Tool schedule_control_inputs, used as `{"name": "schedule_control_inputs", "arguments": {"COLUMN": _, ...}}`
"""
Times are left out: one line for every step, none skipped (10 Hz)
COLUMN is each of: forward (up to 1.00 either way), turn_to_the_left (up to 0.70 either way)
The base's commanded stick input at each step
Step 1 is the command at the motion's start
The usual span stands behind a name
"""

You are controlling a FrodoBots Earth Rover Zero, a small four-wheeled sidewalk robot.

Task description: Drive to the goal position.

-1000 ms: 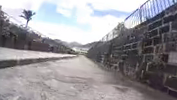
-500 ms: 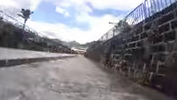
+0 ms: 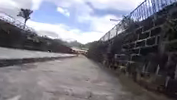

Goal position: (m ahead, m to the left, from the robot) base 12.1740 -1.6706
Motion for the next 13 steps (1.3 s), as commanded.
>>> {"name": "schedule_control_inputs", "arguments": {"forward": 1.0, "turn_to_the_left": 0.0}}
{"name": "schedule_control_inputs", "arguments": {"forward": 1.0, "turn_to_the_left": 0.0}}
{"name": "schedule_control_inputs", "arguments": {"forward": 1.0, "turn_to_the_left": 0.0}}
{"name": "schedule_control_inputs", "arguments": {"forward": 1.0, "turn_to_the_left": 0.0}}
{"name": "schedule_control_inputs", "arguments": {"forward": 1.0, "turn_to_the_left": 0.0}}
{"name": "schedule_control_inputs", "arguments": {"forward": 1.0, "turn_to_the_left": 0.0}}
{"name": "schedule_control_inputs", "arguments": {"forward": 1.0, "turn_to_the_left": 0.0}}
{"name": "schedule_control_inputs", "arguments": {"forward": 1.0, "turn_to_the_left": 0.0}}
{"name": "schedule_control_inputs", "arguments": {"forward": 1.0, "turn_to_the_left": 0.0}}
{"name": "schedule_control_inputs", "arguments": {"forward": 1.0, "turn_to_the_left": 0.0}}
{"name": "schedule_control_inputs", "arguments": {"forward": 1.0, "turn_to_the_left": 0.0}}
{"name": "schedule_control_inputs", "arguments": {"forward": 1.0, "turn_to_the_left": 0.0}}
{"name": "schedule_control_inputs", "arguments": {"forward": 1.0, "turn_to_the_left": 0.0}}
